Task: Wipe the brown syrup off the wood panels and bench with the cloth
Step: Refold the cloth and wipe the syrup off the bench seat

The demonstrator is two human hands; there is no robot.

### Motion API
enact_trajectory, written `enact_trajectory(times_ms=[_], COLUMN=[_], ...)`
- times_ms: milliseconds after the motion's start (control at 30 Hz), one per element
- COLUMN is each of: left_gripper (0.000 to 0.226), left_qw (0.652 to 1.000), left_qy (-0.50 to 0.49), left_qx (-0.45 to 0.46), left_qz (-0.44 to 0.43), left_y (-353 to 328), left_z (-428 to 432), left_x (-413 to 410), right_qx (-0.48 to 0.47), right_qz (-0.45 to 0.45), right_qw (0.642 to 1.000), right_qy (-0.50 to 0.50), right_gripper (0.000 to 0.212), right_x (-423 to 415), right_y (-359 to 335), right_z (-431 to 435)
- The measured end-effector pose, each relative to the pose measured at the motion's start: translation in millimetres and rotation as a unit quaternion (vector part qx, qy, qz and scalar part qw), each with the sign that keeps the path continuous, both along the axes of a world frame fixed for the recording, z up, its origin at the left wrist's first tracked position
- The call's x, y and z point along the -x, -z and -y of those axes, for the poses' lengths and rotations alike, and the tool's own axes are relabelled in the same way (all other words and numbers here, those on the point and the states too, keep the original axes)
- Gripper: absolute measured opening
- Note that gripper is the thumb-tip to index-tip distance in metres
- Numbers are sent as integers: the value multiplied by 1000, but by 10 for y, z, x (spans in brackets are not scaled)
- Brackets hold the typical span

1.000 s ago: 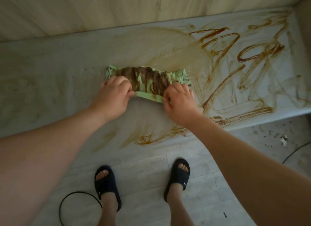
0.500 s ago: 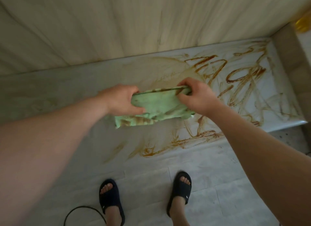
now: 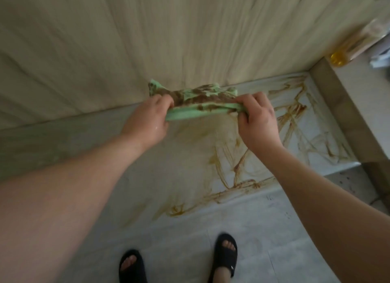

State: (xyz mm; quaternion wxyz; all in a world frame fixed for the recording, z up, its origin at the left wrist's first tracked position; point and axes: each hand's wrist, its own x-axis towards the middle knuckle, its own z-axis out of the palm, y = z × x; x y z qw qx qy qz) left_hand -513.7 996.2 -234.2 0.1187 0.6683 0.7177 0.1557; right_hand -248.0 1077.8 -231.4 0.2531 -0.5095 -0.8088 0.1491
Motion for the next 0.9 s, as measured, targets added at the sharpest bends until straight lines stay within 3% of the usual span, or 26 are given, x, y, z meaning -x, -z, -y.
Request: enact_trajectory(times_ms=[100, 167, 200, 233, 333, 467, 633, 800, 900], left_gripper=[36, 48, 54, 52, 19, 17, 15, 19, 22], left_qw=[980, 924, 902, 899, 935, 966, 982, 991, 991], left_qy=[65, 127, 141, 128, 11, -65, -109, -69, -61], left_qx=[190, 357, 402, 407, 327, 241, 152, 111, 116], left_qz=[8, 51, 75, 97, 134, 72, 41, 11, -9], left_y=[510, 765, 859, 915, 1086, 1125, 1202, 1389, 1463], left_z=[413, 744, 877, 963, 951, 781, 733, 691, 632], left_x=[-246, -431, -503, -537, -527, -430, -424, -463, -544], right_qx=[47, 173, 226, 257, 244, 214, 209, 120, 140], right_qz=[145, 318, 375, 380, 277, 181, 247, 267, 287], right_qw=[987, 928, 895, 887, 929, 959, 946, 952, 947], right_qy=[-58, -87, -80, -63, -4, 35, 13, -91, 23], right_gripper=[32, 40, 48, 55, 56, 62, 75, 74, 78], right_x=[-446, -675, -746, -762, -540, 133, 595, -118, -723], right_y=[491, 730, 813, 862, 993, 1264, 1858, 1966, 1961], right_z=[398, 739, 897, 1018, 1161, 1060, 1124, 1426, 1073])
